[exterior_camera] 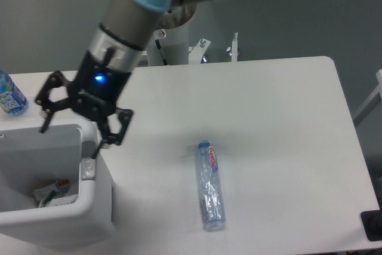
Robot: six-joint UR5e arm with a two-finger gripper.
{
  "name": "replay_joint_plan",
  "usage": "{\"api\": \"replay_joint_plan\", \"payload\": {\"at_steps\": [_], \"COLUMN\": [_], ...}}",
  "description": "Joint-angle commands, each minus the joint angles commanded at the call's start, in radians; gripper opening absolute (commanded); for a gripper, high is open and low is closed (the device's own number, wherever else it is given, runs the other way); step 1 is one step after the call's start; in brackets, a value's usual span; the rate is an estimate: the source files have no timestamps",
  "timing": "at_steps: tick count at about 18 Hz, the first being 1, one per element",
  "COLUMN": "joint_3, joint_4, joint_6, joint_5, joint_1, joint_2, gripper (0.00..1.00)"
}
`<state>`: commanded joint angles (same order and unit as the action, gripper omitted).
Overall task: Place the trash in the trash can
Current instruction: 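Open the gripper to drop the tissue into the bin, then move the open gripper over the clear plastic water bottle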
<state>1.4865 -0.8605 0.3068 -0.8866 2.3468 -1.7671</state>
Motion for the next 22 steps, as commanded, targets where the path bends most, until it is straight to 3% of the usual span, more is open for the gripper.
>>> {"api": "replay_joint_plan", "payload": {"at_steps": [2,6,8,17,22], "joint_3": [-0.023,-0.035,-0.035,-0.074,-0.065], "joint_4": [0.000,0.000,0.000,0.003,-0.006], "joint_6": [0.003,0.009,0.009,0.018,0.121], "joint_5": [-0.050,-0.318,-0.386,-0.414,-0.508], "joint_1": [0.020,0.031,0.034,0.106,0.111], "joint_2": [-0.002,-0.011,-0.024,-0.139,-0.173], "gripper": [1.00,1.00,1.00,1.00,1.00]}}
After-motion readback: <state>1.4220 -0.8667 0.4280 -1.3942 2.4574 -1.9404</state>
